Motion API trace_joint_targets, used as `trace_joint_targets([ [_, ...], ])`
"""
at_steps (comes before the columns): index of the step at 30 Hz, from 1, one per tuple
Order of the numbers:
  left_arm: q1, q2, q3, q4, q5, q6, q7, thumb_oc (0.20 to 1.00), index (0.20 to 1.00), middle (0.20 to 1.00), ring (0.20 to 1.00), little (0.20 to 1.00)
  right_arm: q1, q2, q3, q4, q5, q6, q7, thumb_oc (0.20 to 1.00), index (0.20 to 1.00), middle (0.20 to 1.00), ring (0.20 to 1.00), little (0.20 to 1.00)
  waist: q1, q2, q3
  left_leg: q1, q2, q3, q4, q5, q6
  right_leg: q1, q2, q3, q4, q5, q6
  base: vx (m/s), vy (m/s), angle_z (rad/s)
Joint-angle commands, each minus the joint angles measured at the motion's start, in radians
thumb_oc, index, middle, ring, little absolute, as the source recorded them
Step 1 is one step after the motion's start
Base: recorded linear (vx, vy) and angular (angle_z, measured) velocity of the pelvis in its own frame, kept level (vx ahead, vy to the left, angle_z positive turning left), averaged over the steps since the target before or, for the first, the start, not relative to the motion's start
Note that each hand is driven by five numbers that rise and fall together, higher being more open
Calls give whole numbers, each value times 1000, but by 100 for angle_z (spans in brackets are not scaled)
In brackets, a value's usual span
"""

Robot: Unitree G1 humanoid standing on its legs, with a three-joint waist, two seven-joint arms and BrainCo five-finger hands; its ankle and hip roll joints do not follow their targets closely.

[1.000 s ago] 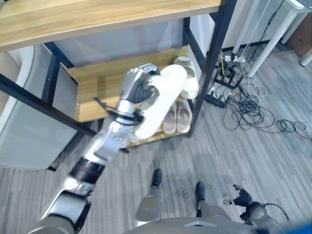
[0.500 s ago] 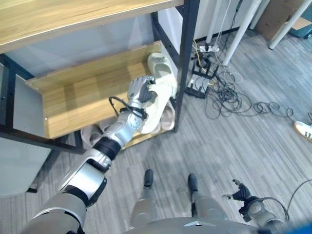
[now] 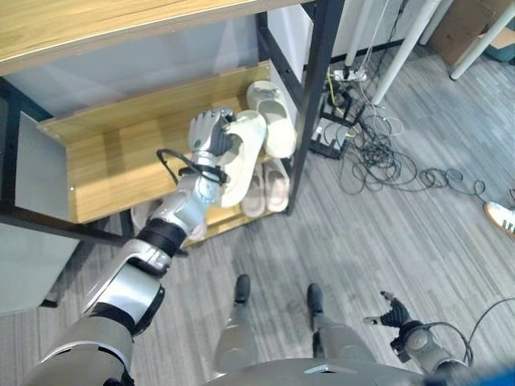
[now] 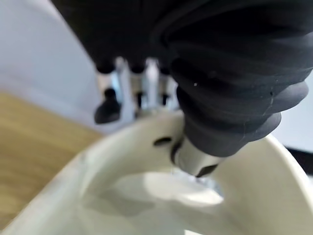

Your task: Arrange the slippers neatly on the shoe rack.

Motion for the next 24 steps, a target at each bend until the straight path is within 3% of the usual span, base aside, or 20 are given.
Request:
trace_joint_targets([
  [1, -213, 11, 35, 82, -83, -19, 82, 200, 200, 200, 200, 200, -38, -42, 24, -46, -1, -1, -19, 1000, 1000, 1000, 1000, 1000, -7, -11, 39, -15, -61, 42, 94, -137, 63, -73, -47, -5, 131, -135, 37, -45, 20, -8],
  [7, -416, 58, -26, 275, -172, -19, 114, 200, 200, 200, 200, 200, -85, -60, 65, -121, 14, -22, -33, 1000, 1000, 1000, 1000, 1000, -30, -28, 67, -50, -54, 73, 108, -133, 60, -123, -49, 15, 134, -107, 46, -46, 12, -16],
  [10, -531, 124, -76, 374, -209, -20, 121, 200, 200, 200, 200, 200, -101, -65, 84, -140, 25, -33, -38, 1000, 1000, 1000, 1000, 1000, -41, -34, 84, -71, -51, 88, 120, -130, 59, -145, -48, 25, 133, -91, 52, -43, 13, -11],
  [13, -563, 150, -97, 395, -210, -23, 126, 200, 200, 200, 200, 200, -97, -61, 89, -134, 31, -40, -39, 1000, 1000, 1000, 1000, 1000, -45, -37, 98, -88, -52, 94, 135, -130, 60, -156, -52, 28, 134, -86, 55, -26, 16, -13],
  [17, -575, 139, -101, 412, -208, -21, 126, 200, 200, 200, 200, 200, -85, -59, 92, -125, 31, -44, -42, 1000, 1000, 1000, 1000, 1000, -50, -38, 105, -97, -56, 92, 140, -131, 61, -163, -57, 24, 136, -85, 55, -12, 10, -5],
  [24, -524, 16, -66, 427, -190, -13, 117, 200, 200, 200, 200, 200, -95, -71, 91, -120, 26, -67, -46, 1000, 1000, 1000, 1000, 1000, -48, -44, 112, -102, -64, 86, 140, -133, 65, -165, -61, 19, 139, -87, 50, 0, 0, 0],
])
